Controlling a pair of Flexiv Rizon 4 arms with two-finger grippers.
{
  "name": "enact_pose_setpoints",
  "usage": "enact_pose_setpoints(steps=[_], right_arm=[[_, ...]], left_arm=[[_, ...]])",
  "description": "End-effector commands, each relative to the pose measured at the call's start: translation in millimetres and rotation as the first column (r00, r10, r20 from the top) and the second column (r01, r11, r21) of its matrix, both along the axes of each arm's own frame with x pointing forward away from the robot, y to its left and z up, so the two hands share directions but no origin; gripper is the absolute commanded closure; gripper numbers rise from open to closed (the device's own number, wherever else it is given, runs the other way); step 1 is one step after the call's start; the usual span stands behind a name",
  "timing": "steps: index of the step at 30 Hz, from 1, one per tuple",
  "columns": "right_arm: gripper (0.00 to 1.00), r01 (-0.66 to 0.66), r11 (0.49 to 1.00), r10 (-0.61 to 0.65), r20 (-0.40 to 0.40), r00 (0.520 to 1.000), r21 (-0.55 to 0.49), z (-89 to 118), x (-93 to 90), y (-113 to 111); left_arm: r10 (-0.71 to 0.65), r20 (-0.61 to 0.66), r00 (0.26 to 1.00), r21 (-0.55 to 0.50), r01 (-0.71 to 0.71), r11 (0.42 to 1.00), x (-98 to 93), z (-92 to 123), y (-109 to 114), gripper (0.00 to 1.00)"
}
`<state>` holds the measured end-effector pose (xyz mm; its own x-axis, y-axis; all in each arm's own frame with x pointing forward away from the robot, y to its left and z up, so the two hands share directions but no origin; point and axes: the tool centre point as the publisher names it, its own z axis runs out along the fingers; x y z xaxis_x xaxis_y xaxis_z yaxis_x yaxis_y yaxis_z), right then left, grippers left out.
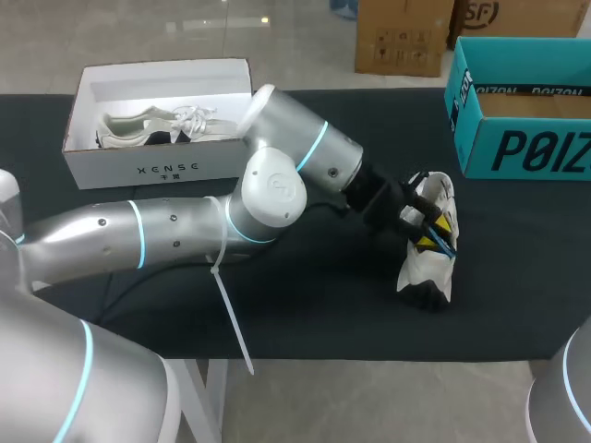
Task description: Take the shoe out of the shoebox, open the shoe tongue, remove and reinsert the insole, then place the shoe into the shoebox
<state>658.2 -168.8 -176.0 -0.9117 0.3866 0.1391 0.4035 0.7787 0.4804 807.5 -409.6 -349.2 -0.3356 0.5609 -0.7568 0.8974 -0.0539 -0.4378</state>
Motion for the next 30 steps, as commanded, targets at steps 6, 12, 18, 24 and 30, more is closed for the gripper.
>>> enact_pose_setpoints(steps=[6, 12, 18, 24, 30], right_arm=[[0.00, 0.001, 1.000, -0.001, 0.000, 1.000, -0.003, -0.8, -0.3, 0.0], [0.00, 0.001, 1.000, -0.001, 0.000, 1.000, -0.003, -0.8, -0.3, 0.0], [0.00, 0.001, 1.000, -0.001, 0.000, 1.000, -0.003, -0.8, -0.3, 0.0], [0.00, 0.001, 1.000, -0.001, 0.000, 1.000, -0.003, -0.8, -0.3, 0.0], [0.00, 0.001, 1.000, -0.001, 0.000, 1.000, -0.003, -0.8, -0.3, 0.0]], left_arm=[[0.013, 0.015, 1.000, 0.019, -0.014, 1.000, -15.6, 20.7, 22.1, 0.77], [0.010, 0.014, 1.000, 0.028, -0.010, 1.000, -19.9, 23.0, 26.9, 0.78], [-0.014, -0.011, 1.000, 0.021, 0.014, 1.000, -27.6, 13.8, 20.0, 0.87], [-0.020, -0.013, 1.000, 0.016, 0.020, 1.000, -26.1, 7.0, 12.0, 1.00], [-0.016, 0.024, 1.000, 0.038, 0.015, 0.999, -11.8, -2.4, 10.2, 1.00]])
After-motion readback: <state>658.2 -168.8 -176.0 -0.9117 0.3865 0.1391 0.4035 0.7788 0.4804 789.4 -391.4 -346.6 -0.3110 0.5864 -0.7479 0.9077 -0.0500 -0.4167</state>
